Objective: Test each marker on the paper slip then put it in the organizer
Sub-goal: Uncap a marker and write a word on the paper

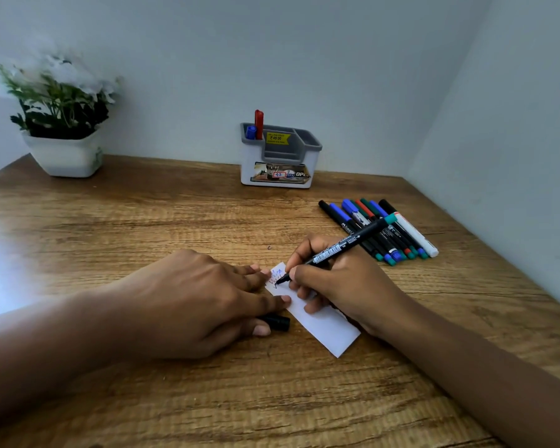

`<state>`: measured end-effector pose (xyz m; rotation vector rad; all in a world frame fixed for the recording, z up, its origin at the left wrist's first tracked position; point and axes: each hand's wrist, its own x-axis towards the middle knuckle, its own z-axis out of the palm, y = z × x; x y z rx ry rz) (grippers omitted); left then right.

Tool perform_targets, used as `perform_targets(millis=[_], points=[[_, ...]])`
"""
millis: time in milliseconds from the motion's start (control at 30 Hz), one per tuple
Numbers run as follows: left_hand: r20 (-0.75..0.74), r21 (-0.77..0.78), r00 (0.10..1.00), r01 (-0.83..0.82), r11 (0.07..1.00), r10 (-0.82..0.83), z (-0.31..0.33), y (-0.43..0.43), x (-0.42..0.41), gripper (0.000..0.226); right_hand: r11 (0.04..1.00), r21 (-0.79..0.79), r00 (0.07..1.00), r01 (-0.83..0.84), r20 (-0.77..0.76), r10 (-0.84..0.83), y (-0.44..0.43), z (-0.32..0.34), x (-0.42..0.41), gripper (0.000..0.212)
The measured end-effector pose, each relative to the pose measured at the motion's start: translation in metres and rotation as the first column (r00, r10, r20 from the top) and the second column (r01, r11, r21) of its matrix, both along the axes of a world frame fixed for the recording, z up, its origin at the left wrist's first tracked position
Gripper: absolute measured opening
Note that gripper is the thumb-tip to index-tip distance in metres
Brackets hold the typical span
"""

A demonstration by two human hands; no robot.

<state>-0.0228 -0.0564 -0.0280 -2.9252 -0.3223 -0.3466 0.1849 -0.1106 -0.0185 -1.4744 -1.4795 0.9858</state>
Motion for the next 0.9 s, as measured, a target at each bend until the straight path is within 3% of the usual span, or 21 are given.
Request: perform_targets(millis=[167, 300, 900], points=[[0.002, 0.005, 1.000, 0.006, 1.000, -0.006, 0.0008, -0.0004, -0.0001, 0.050, 1.000, -0.007, 0.998, 0.001, -0.065, -0.001, -0.0014, 0.0012, 0.0009, 0.008], [0.012, 0.006, 1.000, 0.010, 1.000, -0.010, 0.0000, 0.0001, 0.0006, 0.049, 1.000, 0.000, 1.000, -0.026, 0.000, 0.026, -0.0019, 0.0015, 0.0003, 0.004], [0.025, -0.003, 0.999, 0.022, 1.000, -0.022, 0.0001, 0.0006, 0.0009, 0.048, 0.999, -0.019, 0.998, 0.040, -0.051, -0.041, 0.0012, -0.0005, 0.0005, 0.007]])
